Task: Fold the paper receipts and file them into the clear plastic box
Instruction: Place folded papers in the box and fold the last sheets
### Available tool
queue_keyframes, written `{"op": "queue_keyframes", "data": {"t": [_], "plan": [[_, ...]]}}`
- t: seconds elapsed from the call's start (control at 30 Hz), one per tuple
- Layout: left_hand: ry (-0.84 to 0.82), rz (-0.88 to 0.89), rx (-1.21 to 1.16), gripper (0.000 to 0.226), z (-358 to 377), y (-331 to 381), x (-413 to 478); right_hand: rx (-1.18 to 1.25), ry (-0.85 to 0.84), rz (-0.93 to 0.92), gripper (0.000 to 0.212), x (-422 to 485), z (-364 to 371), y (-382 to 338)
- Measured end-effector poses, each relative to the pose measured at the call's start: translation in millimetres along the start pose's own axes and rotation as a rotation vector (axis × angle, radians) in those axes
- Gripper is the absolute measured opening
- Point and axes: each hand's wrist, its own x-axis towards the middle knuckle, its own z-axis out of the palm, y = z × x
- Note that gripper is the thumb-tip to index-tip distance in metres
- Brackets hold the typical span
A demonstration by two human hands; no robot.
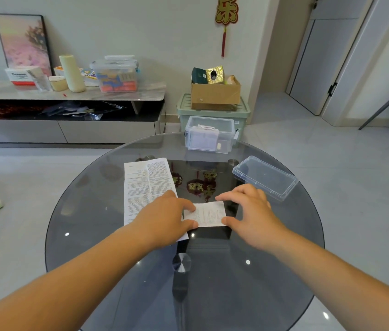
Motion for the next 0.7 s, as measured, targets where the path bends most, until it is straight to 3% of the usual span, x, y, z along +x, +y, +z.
{"op": "queue_keyframes", "data": {"t": [0.2,0.37,0.5,0.63,0.7], "plan": [[0.06,0.185,0.092,0.043,-2,5,-4,-0.077,-0.067,-0.183,0.027,-6,12,-4],[0.054,0.162,0.086,0.051,-6,7,2,-0.122,-0.059,-0.215,0.025,-9,11,-3],[-0.08,0.08,0.064,0.072,-9,12,14,-0.16,-0.087,-0.233,0.028,-11,9,0],[-0.166,0.031,0.047,0.069,-9,15,21,-0.113,-0.135,-0.222,0.047,-14,3,2],[-0.178,0.021,0.027,0.068,-8,17,20,-0.089,-0.147,-0.227,0.038,-13,1,4]]}}
